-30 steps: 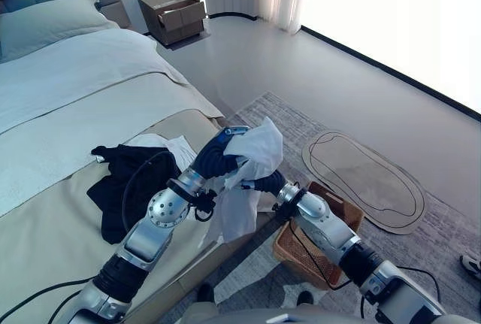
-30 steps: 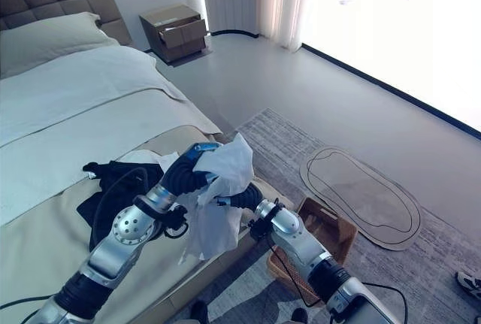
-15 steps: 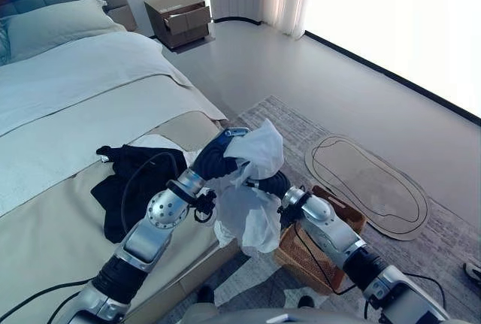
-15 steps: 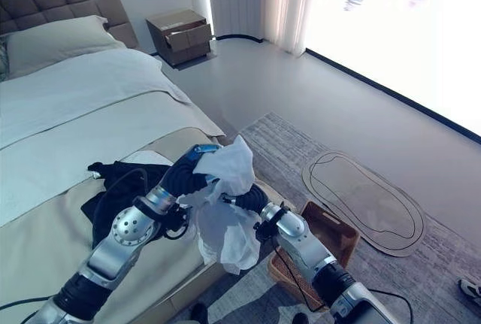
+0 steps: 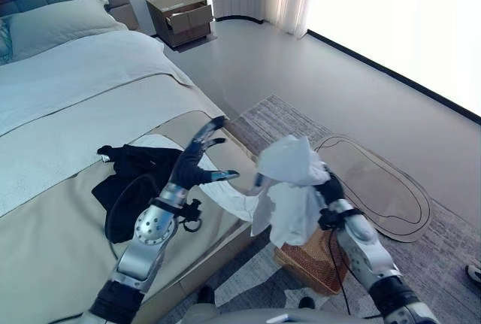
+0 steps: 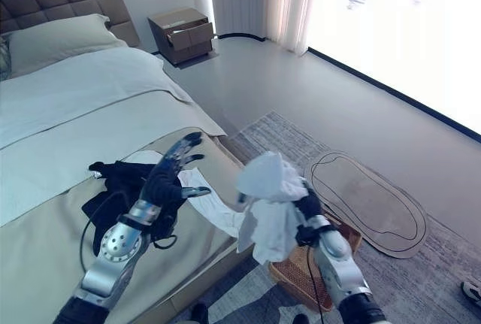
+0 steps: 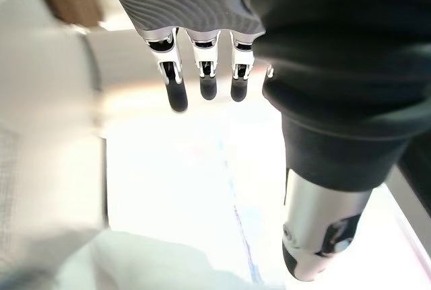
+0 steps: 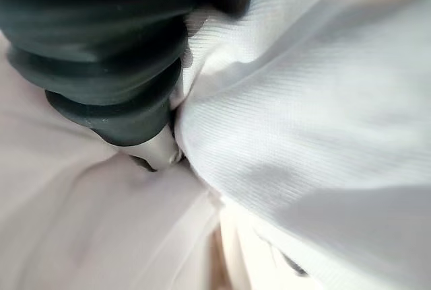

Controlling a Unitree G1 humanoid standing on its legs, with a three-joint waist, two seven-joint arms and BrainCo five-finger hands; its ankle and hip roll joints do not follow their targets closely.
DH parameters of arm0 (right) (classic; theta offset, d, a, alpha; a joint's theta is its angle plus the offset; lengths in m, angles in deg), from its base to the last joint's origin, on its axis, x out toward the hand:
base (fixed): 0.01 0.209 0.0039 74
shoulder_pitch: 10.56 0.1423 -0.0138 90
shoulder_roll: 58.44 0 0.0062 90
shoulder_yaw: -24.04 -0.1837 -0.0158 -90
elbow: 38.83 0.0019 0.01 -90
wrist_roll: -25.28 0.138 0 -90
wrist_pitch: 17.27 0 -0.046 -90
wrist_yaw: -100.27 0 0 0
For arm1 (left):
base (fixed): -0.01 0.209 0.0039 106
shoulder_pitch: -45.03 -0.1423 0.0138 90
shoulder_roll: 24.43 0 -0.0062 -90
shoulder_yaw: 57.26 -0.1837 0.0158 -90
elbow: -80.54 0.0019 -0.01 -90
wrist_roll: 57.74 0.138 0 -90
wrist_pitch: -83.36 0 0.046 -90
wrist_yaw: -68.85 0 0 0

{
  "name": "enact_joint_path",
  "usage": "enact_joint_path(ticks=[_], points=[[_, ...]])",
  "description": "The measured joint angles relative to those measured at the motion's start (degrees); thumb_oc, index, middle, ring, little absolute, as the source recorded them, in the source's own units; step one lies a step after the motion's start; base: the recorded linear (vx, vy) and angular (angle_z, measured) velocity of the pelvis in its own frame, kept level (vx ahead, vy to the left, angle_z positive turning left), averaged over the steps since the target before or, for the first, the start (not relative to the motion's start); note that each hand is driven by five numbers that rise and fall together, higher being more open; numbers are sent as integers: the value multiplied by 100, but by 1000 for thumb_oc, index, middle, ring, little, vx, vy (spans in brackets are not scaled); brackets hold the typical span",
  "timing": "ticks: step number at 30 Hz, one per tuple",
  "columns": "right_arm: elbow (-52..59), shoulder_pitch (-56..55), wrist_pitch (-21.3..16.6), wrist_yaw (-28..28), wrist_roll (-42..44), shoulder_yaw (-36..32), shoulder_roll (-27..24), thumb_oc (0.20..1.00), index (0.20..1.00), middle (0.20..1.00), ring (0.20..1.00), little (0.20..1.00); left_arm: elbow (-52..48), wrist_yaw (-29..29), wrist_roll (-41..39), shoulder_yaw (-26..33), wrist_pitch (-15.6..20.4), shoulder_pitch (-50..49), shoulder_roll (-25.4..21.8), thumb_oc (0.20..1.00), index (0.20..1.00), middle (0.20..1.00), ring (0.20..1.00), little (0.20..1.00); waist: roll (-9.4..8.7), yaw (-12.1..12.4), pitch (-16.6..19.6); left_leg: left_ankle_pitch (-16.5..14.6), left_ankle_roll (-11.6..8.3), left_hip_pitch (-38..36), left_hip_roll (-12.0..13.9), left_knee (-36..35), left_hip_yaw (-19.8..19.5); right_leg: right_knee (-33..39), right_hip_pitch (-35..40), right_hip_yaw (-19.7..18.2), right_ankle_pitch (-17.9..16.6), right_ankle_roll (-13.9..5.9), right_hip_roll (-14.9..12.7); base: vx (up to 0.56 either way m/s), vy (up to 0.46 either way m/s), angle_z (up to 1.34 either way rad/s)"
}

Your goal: Pick up clothes into the bucket

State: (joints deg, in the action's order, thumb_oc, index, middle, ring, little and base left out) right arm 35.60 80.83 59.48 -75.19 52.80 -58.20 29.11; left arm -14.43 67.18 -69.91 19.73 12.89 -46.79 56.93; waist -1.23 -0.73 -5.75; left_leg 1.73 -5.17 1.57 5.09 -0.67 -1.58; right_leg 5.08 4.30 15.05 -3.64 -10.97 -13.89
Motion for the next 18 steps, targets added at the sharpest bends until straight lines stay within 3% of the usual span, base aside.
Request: enact_joint_path(ticks=[18], points=[[523, -53, -683, -1125, 479, -1811, -28, 200, 200, 200, 200, 200, 461, -54, -104, 341, -25, -760, 125, 1000, 1000, 1000, 1000, 1000, -27, 8, 14, 1, 1, -55, 18, -74, 73, 1, -12, -34, 0, -1, 12, -2, -1, -1]])
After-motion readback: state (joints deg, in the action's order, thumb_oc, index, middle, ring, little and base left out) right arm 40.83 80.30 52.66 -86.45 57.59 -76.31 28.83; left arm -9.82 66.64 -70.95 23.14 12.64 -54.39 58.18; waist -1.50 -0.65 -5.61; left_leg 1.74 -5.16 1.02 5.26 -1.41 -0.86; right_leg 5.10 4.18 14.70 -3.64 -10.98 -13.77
